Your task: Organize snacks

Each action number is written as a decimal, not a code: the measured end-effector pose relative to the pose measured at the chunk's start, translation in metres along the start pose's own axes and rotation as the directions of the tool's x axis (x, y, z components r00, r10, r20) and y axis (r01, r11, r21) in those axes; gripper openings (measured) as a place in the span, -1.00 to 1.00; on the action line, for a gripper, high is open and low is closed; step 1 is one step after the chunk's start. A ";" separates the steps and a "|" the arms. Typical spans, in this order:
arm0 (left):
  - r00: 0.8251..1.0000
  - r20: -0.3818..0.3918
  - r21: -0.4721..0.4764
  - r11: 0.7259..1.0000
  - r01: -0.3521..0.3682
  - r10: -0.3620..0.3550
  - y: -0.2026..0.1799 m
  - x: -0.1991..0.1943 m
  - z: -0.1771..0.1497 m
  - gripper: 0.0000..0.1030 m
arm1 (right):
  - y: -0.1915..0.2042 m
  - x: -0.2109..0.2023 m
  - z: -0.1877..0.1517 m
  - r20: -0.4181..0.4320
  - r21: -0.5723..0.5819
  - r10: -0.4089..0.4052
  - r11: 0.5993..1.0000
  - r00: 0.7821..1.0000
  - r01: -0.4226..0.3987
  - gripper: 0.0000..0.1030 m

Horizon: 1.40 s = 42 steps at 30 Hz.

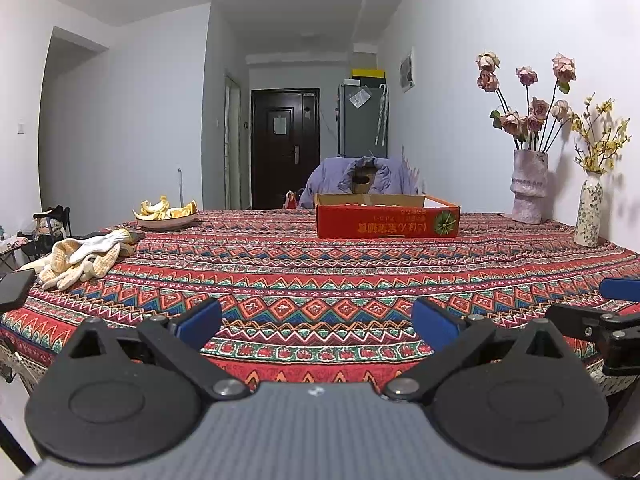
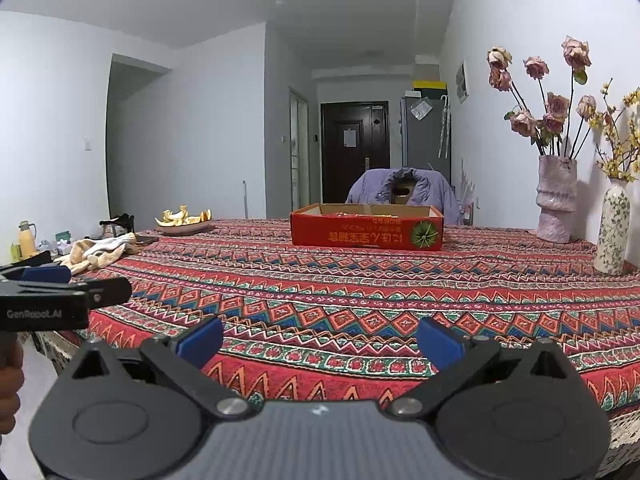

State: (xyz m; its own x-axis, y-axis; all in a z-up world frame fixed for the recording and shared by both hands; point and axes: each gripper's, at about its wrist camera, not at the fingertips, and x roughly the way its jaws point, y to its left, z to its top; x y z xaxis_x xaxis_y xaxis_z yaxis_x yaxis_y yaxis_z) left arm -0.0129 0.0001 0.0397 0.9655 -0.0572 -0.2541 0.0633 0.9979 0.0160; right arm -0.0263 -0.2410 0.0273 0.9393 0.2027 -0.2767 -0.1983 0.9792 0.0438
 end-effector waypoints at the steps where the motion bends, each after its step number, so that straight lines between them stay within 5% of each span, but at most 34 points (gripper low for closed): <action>1: 1.000 0.002 0.003 1.000 0.000 0.000 -0.001 -0.001 0.000 1.00 | 0.000 0.000 0.000 0.001 0.000 0.000 1.000 1.000 0.000 1.00; 42: 1.000 0.013 0.049 0.999 0.015 -0.016 -0.006 -0.002 -0.002 1.00 | -0.005 -0.005 -0.004 0.022 0.003 -0.015 1.000 1.000 0.015 1.00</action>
State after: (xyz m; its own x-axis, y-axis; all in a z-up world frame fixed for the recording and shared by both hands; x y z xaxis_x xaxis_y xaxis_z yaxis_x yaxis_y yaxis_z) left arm -0.0156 -0.0053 0.0379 0.9676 -0.0737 -0.2414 0.0904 0.9942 0.0590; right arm -0.0313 -0.2465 0.0249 0.9481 0.1885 -0.2561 -0.1838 0.9820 0.0427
